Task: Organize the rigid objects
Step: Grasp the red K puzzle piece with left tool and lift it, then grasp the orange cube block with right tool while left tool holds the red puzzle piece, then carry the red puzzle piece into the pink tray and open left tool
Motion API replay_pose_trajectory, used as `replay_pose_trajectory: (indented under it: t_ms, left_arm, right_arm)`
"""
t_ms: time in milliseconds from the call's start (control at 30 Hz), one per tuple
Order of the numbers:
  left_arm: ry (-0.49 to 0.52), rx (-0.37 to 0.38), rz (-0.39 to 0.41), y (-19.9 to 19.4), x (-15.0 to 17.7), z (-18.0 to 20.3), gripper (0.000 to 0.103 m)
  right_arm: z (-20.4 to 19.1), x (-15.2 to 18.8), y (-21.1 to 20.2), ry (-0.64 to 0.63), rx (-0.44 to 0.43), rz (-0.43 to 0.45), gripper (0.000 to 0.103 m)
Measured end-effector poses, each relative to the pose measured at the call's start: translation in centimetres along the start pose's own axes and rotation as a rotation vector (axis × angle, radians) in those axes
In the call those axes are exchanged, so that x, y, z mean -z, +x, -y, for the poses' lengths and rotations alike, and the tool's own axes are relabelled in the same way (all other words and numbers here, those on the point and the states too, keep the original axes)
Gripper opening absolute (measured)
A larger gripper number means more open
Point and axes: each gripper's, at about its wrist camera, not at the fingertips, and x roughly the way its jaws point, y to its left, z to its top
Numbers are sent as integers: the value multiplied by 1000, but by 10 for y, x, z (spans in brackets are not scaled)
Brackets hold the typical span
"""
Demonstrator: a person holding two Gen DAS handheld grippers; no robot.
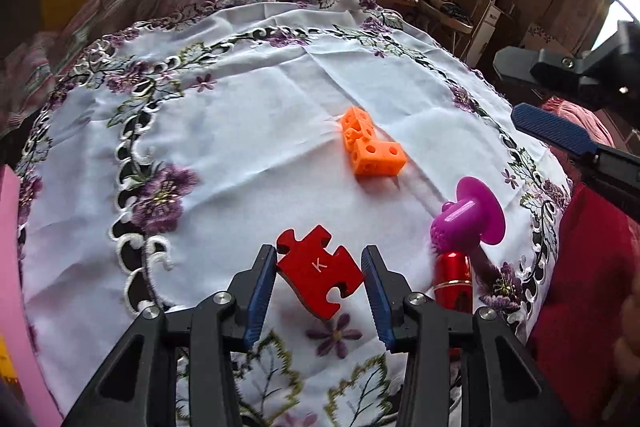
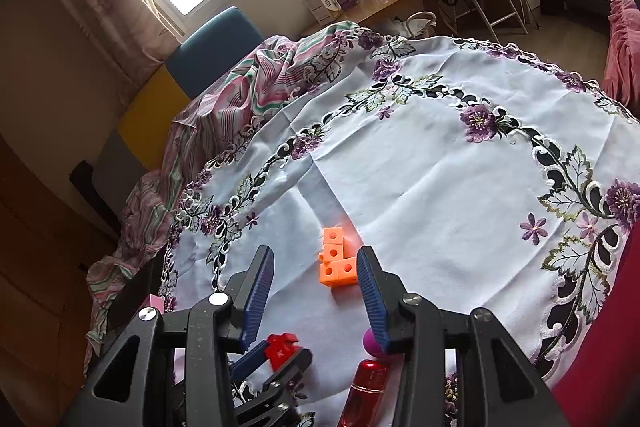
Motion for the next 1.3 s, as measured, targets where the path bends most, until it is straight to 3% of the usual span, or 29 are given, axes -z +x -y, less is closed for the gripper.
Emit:
replay_pose_trajectory:
  t_ms: [200,400,767,867,900,1067,1300]
  left_arm:
    - [-37,-40,45,-36,21,-27,44]
    - [-44,-71,90,-69,36,-44,44]
    - [-109,-88,148,-111,55,-71,44]
    - [-130,-106,161,-120,59,-79,44]
    - [-138,-117,169,-124,60,-82,44]
    - [-166,-185,202,-142,65,-96,44]
    - [-215,-262,221,-160,72,-118,44]
  right_arm:
    - [-8,3,10,-49,43,-50,43]
    - [-22,5,41,-144,110,-190,43]
    - [-51,-3,134,-361,331,-315,43]
    - [-36,7,162,-359,378,-418,32]
    - [-39,9,161,-400,385,-404,28]
    - [-45,18,159,-474,371,-419,29]
    - [-42,21,158,-460,349,-413,30]
